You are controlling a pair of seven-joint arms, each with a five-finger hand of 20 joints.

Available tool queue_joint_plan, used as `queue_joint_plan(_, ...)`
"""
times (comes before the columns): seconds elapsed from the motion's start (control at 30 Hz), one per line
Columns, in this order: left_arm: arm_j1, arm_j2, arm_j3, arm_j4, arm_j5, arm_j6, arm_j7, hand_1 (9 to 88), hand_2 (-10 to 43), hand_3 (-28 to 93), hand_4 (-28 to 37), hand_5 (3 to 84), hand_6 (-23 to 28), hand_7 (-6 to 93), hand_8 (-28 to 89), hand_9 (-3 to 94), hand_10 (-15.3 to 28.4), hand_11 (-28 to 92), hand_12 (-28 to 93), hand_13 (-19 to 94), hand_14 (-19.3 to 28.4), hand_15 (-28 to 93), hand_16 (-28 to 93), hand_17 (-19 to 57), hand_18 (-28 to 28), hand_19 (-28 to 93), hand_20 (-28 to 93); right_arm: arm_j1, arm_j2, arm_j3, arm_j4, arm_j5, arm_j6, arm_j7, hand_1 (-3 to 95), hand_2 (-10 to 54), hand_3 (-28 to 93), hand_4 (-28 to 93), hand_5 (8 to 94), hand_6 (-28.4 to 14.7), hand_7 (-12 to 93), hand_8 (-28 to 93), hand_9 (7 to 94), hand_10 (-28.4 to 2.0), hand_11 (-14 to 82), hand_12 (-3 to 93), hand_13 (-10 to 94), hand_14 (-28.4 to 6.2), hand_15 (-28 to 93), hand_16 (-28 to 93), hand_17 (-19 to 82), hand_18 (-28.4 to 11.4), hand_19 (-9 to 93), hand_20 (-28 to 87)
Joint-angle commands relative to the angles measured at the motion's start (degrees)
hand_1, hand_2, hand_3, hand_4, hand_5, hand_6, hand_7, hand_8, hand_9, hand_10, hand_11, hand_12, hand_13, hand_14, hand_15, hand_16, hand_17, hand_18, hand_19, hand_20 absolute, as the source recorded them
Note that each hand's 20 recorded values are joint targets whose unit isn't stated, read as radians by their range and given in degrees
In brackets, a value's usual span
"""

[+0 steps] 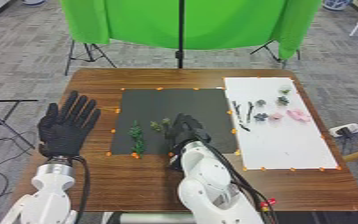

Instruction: Arrange flowers

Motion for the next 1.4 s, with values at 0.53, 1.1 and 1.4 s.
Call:
queue_joint_plan(0.53,5.77,-2.58,-2.47,-1.9,0.04,-0.41,4.14,27.5,16.5,76,-28.3,45.0,8.8,9.7,-10,39.9,14.8,17,8,29,15.7,29,-6,-8.0,14.0,33,9,4.72,13.47,8.9,-5.1,-1.71,5.47,2.89,35.1,-9.5,82,-23,71.9,-6.5,27,-9,71.1,-20.2,38.8,23.5,62,-18.6,74,23,33,-28.4,93,51)
queue_joint_plan(1.1,6.03,-2.55,-2.81,-1.94,-0.06,-0.1,3.96,27.4,16.4,76,-28.3,44.8,8.7,9.8,-10,39.3,14.8,18,8,29,15.2,29,-7,-7.7,13.7,32,10,10.14,25.02,9.57,6.27,-1.93,-0.89,0.69,27.6,-9.5,77,-28,58.3,-11.3,13,-11,60.7,-22.7,20.9,16.2,56,-19.5,72,20,32,-28.4,93,53)
queue_joint_plan(1.4,6.0,-2.68,-2.23,-1.96,0.23,-0.04,3.41,27.3,16.4,76,-28.3,44.8,8.8,9.8,-10,39.1,14.8,18,8,29,15.1,29,-7,-7.5,13.6,32,10,12.59,25.49,5.9,9.61,-3.42,-4.95,-2.5,26.0,-9.5,70,-28,54.9,-11.7,11,-10,56.5,-23.8,15.3,14.8,53,-20.4,71,19,32,-28.4,93,56)
